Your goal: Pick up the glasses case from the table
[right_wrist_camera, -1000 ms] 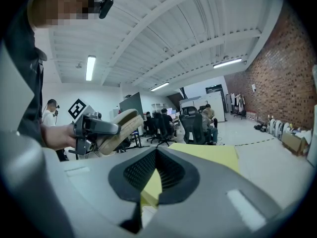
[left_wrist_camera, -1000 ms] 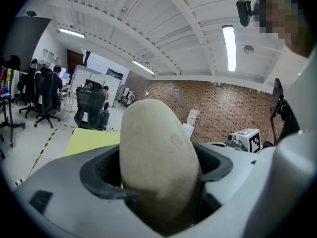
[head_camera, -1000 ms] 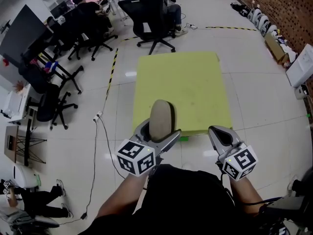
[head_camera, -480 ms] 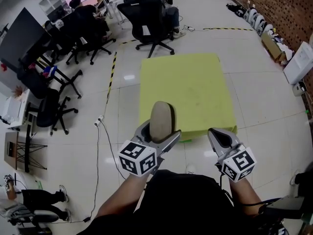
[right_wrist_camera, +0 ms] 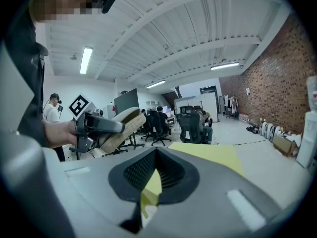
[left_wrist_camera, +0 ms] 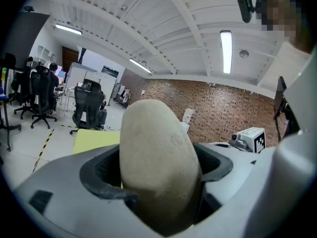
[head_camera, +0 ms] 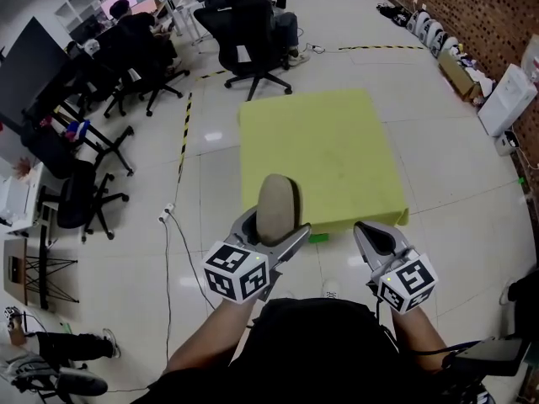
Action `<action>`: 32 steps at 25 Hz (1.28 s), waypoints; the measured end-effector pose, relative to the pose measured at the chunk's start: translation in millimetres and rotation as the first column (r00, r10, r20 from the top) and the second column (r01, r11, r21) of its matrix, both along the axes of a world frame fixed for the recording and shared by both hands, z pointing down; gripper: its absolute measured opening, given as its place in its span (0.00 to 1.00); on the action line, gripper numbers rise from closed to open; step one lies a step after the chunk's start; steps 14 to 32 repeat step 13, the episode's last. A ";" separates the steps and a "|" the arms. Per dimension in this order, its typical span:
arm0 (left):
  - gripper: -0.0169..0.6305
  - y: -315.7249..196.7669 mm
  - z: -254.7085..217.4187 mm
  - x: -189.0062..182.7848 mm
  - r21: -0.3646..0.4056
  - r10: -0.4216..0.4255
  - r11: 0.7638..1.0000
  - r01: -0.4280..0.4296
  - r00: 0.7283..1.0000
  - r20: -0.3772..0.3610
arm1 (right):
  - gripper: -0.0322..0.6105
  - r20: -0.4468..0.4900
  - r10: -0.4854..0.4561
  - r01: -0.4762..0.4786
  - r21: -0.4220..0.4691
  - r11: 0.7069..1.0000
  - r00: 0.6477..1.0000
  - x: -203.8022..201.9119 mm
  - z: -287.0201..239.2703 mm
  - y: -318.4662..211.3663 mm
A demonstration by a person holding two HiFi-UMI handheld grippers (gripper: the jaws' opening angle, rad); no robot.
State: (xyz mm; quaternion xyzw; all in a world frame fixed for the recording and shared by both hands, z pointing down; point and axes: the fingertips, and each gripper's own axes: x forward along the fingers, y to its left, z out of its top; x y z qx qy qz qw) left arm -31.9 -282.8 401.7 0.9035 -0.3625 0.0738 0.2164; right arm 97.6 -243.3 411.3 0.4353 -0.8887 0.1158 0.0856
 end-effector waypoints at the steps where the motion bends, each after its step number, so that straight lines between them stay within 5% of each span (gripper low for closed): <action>1: 0.70 1.4 -0.5 -1.7 0.000 0.003 1.000 -0.003 1.000 -0.002 | 0.05 -0.003 0.002 -0.002 0.000 1.000 1.000 -1.8 -0.5 1.1; 32: 0.70 11.6 -5.4 -23.1 0.006 -0.027 1.000 0.027 0.999 -0.023 | 0.05 -0.030 -0.004 0.005 0.013 1.000 1.000 -18.6 -8.3 7.7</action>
